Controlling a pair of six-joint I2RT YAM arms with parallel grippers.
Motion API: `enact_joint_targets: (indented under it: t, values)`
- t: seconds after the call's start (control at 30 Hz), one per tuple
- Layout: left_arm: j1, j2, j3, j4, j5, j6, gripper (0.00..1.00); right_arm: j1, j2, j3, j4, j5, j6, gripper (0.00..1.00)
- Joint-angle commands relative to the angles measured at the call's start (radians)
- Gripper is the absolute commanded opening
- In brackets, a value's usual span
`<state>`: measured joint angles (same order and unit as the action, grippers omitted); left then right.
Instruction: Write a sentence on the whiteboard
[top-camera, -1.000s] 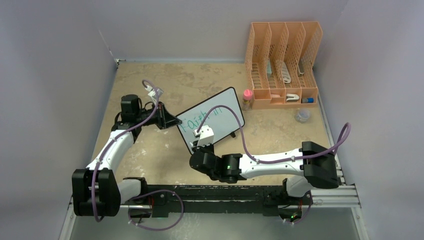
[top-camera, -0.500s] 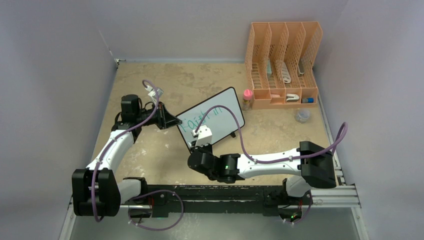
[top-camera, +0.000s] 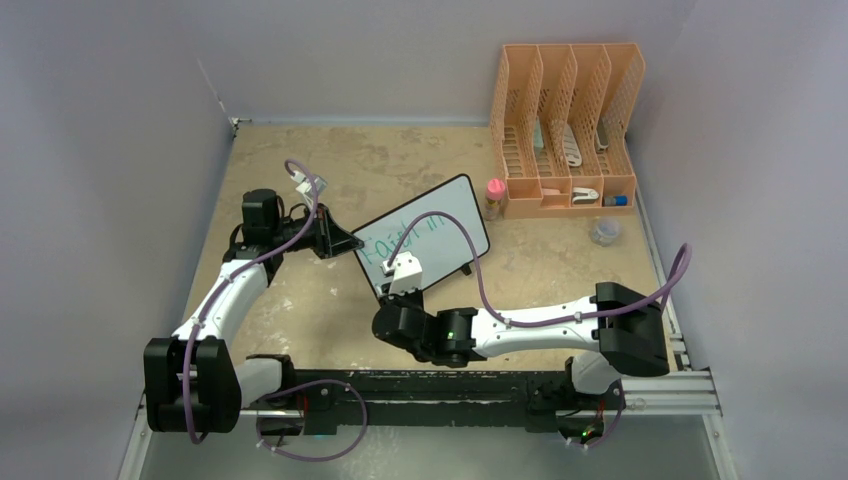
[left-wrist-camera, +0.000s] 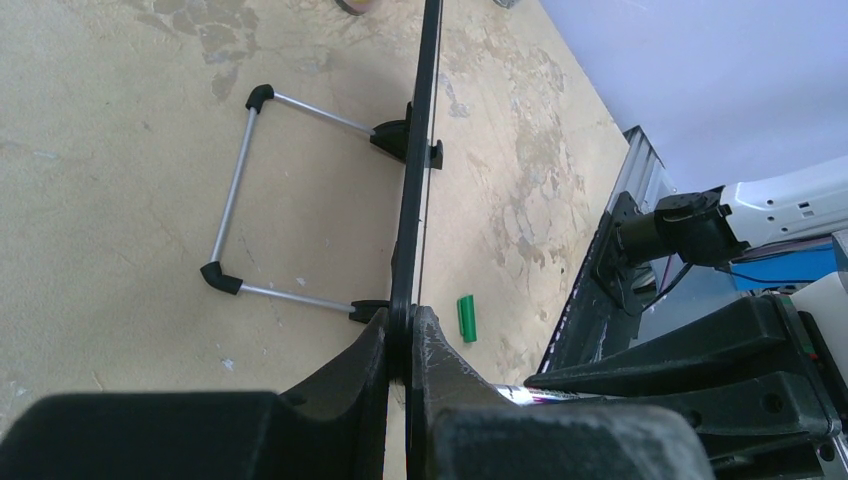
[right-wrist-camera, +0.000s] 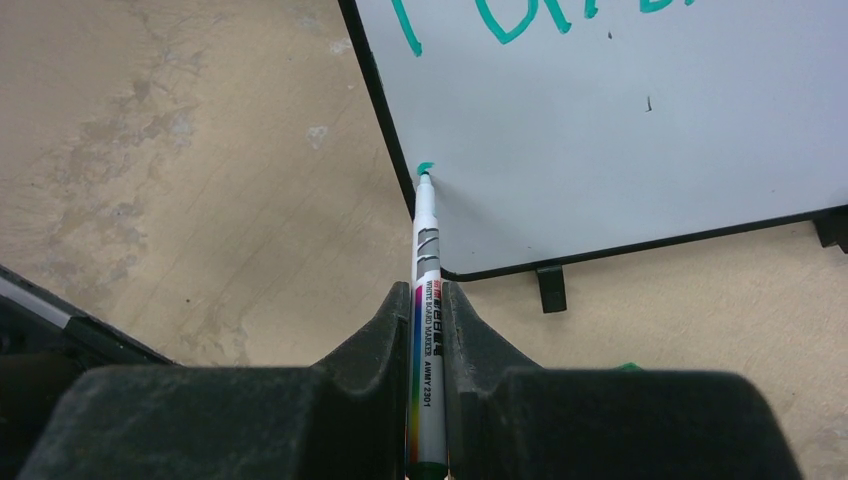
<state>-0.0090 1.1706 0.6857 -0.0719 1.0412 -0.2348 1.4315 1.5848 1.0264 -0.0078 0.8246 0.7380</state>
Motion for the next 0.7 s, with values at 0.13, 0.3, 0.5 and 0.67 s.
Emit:
enact_joint_targets:
  t: [0.13, 0.3, 0.5, 0.67]
  values:
    - [-0.012, 0.009, 0.012, -0.020, -0.024, 0.025, 0.00, 0.000, 0.003, 0.035, -0.047, 0.084, 0.049, 0.00]
    - [-0.013, 0.009, 0.013, -0.020, -0.021, 0.025, 0.00, -0.003, -0.003, 0.032, -0.056, 0.096, 0.064, 0.00]
    - [-0.013, 0.009, 0.012, -0.022, -0.022, 0.025, 0.00, -0.006, -0.009, 0.031, -0.071, 0.106, 0.084, 0.00]
    - [-0.014, 0.005, 0.012, -0.023, -0.025, 0.025, 0.00, -0.007, -0.021, 0.028, -0.073, 0.110, 0.087, 0.00]
